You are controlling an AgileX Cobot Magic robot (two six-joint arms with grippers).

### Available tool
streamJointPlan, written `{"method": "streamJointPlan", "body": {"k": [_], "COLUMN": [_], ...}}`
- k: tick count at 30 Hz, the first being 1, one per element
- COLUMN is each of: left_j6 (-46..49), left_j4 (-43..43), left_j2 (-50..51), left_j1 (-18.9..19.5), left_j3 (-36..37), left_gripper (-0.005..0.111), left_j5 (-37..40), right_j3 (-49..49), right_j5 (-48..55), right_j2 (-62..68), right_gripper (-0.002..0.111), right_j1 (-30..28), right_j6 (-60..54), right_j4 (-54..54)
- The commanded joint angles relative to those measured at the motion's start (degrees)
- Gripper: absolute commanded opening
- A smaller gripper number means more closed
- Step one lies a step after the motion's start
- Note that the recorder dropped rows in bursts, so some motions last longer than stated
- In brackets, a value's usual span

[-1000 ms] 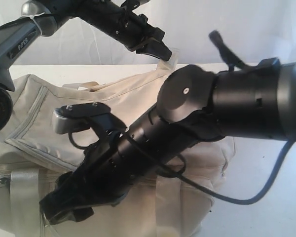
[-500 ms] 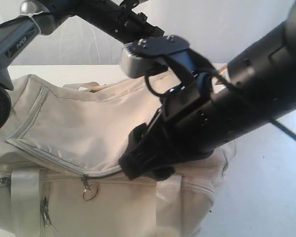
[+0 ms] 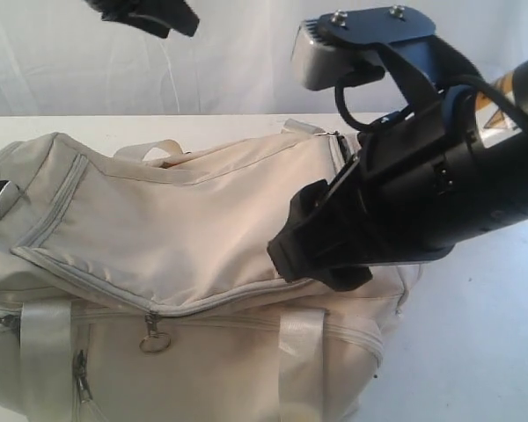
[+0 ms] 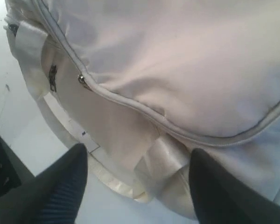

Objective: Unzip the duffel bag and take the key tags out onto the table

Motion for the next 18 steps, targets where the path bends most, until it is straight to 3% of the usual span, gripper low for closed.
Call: {"method": "streamJointPlan", "body": {"k": [1, 5, 8, 13, 18], "left_j6": [4.5, 7.35, 8.95, 9.79, 9.95], "left_j4": [4.52, 2.49, 0.01, -7.81, -11.23], "left_j2": [-13.95, -28.01, -39.42, -57.47, -67.9], "left_j1": [2.31, 4.56, 4.67, 2.98, -0.51], "left_j3": [19.64, 37.83, 49.57, 67.8, 86.25], "left_gripper": [0.064, 0.064, 0.064, 0.064, 0.058], "left_j5": [5.02, 5.02, 0.93, -2.73, -9.34], "right_j3": [-0.37, -0.37, -0.37, -0.37, -0.37], "right_j5": [-0.59, -3.47, -5.56, -7.61, -9.25], "right_j2": [-0.4, -0.4, -0.15, 1.26, 3.74], "right_gripper": [0.06, 0.06, 0.06, 0.06, 0.06], "right_j1": [-0.44, -0.44, -0.44, -0.44, -0.44], "right_j6": [-3.24, -9.22, -12.71, -14.28, -15.23], "right_j4": [-0.62, -0.77, -0.94, -2.02, -2.94]}}
